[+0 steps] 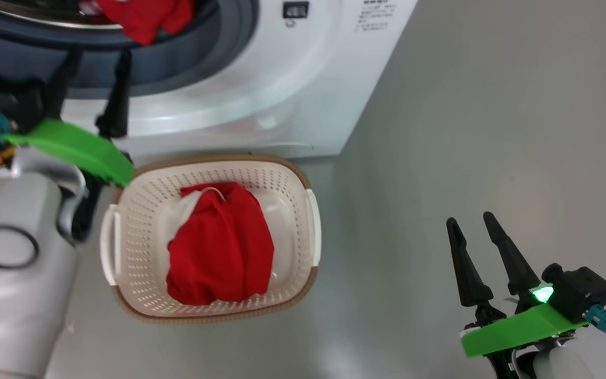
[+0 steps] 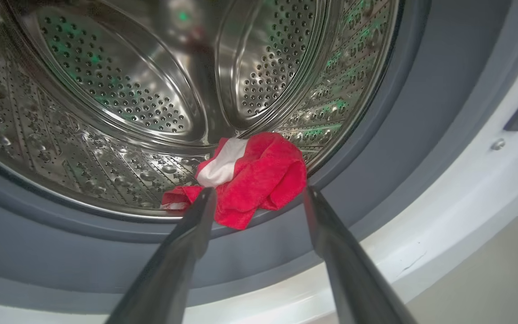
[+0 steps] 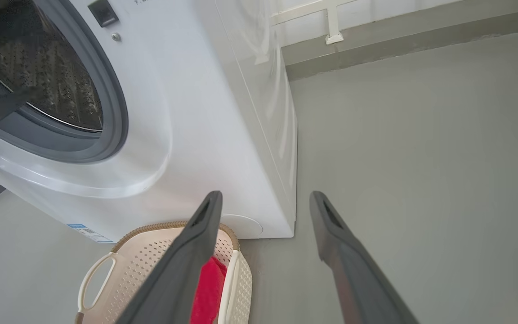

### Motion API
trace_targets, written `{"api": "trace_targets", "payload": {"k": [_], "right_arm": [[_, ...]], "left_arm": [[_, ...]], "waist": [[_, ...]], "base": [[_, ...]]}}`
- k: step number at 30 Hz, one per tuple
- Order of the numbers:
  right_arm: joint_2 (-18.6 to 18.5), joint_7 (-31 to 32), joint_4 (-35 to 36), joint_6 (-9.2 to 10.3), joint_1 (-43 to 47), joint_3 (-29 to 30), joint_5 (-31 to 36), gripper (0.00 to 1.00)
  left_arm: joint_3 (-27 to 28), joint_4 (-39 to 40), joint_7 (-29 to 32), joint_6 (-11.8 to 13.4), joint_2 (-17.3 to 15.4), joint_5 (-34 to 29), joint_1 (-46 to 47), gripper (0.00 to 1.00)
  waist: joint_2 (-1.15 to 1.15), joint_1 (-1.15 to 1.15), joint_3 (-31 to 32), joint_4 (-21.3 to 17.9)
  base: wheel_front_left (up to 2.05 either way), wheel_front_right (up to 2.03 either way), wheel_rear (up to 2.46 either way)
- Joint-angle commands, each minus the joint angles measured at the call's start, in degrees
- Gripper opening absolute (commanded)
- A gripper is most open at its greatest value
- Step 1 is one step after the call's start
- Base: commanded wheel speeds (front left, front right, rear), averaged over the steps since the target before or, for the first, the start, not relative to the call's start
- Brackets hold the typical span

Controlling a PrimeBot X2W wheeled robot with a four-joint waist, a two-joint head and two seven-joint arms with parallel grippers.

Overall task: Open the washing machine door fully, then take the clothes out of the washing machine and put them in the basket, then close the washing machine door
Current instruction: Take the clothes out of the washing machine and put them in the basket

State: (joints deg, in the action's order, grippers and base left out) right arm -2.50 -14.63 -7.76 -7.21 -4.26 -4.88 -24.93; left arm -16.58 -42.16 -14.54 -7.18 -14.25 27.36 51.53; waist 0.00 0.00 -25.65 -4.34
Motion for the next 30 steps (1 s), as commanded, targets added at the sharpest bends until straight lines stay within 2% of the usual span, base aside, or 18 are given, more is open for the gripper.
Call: {"api": "trace_targets", "payload": {"k": [1,12,30], "right_arm": [[-0.4,-0.4,1.5,-0.28,-1.1,-1.9,-0.7,1.00],[-0.4,-0.4,2.3,-0.28,-3.0,-3.9,-2.3,1.00],[-0.4,-0.4,3.5,-0.28,-3.2,-6.9,-3.9,1.00]], "left_arm": [[-0.1,-0.7,-0.5,-0.3,-3.3,1.7,3.6,1.00],[-11.2,-9.1,-0.5,-0.3,-8.7,9.8,16.4,1.00],[-23.1,-14.3,-0.5,-0.3,-15.4,18.9,26.4,1.00]], "waist": [[0.00,0.00,-4.5,-3.3],[0.00,0.00,-9.5,-5.9],[0.00,0.00,-13.8,-9.4]], "base": [[0.00,0.00,0.00],[0.00,0.00,0.00],[0.00,0.00,0.00]]}}
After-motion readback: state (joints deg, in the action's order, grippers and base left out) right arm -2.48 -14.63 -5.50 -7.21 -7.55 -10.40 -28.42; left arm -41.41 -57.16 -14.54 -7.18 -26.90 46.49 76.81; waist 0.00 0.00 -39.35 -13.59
